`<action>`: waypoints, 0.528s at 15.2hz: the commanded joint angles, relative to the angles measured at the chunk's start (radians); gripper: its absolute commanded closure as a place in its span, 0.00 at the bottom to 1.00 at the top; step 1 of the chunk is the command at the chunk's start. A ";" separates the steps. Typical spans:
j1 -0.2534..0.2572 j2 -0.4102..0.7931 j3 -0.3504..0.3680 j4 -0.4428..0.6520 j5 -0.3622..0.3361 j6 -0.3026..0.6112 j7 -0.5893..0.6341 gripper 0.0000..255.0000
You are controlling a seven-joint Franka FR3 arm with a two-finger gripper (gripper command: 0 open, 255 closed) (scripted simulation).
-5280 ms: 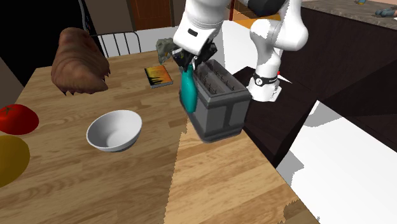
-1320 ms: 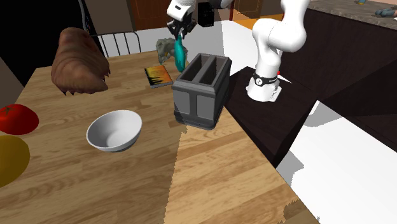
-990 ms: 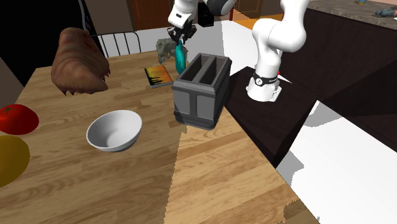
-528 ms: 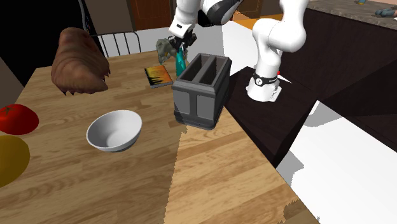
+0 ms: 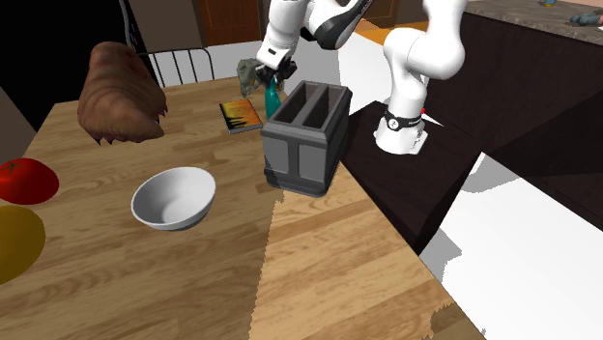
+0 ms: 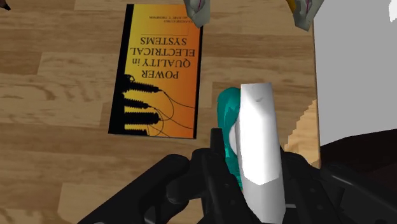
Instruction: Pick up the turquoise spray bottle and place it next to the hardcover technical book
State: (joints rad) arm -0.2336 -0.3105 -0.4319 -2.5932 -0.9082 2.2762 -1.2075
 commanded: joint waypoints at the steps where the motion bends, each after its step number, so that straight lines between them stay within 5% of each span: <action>1: -0.004 0.042 -0.011 -0.021 -0.009 0.027 0.018 1.00; 8: -0.010 0.105 -0.022 -0.034 -0.044 0.095 0.068 1.00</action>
State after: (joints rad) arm -0.2437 -0.2422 -0.4432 -2.5614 -0.9684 2.3725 -1.1279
